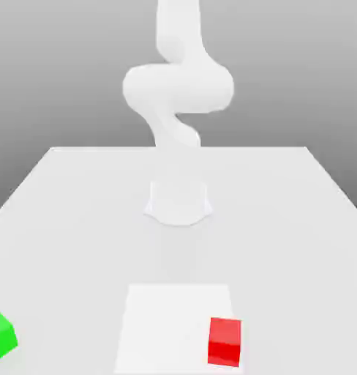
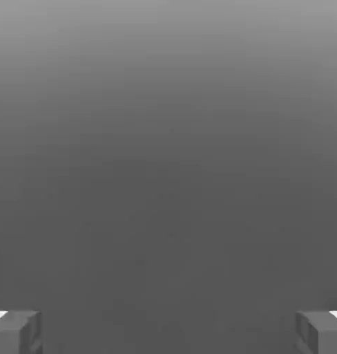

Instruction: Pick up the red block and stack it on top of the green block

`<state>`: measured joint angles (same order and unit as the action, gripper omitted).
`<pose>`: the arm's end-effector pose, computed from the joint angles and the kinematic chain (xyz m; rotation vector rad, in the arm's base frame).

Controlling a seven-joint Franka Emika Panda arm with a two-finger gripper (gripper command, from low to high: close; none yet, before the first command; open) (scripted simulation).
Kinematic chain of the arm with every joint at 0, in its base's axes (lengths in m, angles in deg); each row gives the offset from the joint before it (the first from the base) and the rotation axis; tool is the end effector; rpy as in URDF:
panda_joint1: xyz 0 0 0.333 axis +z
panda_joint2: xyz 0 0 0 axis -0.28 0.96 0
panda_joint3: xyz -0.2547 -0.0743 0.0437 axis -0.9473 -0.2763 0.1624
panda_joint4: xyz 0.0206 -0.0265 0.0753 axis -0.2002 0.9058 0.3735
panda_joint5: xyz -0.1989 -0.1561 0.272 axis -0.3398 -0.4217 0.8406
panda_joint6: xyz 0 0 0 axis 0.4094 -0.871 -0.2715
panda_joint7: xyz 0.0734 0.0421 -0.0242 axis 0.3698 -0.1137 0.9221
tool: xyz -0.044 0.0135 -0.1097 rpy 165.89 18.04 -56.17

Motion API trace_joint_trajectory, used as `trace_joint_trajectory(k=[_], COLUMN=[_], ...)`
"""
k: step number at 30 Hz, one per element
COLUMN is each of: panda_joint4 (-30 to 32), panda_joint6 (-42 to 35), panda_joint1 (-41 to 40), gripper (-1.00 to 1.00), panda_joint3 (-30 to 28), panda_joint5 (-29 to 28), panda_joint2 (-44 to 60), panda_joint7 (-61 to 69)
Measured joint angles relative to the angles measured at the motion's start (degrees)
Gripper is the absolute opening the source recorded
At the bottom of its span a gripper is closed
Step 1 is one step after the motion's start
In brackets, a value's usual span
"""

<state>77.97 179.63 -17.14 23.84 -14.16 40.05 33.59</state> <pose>0.3974 0.0074 0.6283 -2.4892 1.0776 -0.9562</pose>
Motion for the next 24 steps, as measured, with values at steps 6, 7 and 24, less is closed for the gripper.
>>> trace_joint_trajectory(k=[6,7,24], panda_joint4=[2.66,3.10,10.43], panda_joint6=[5.03,5.85,19.97], panda_joint1=[-1.74,-1.96,-0.84], gripper=[0.00,0.00,0.00], panda_joint3=[3.57,4.08,8.20], panda_joint5=[-1.90,-2.24,-4.21], panda_joint2=[12.83,14.92,49.92], panda_joint7=[-5.07,-5.92,-17.51])
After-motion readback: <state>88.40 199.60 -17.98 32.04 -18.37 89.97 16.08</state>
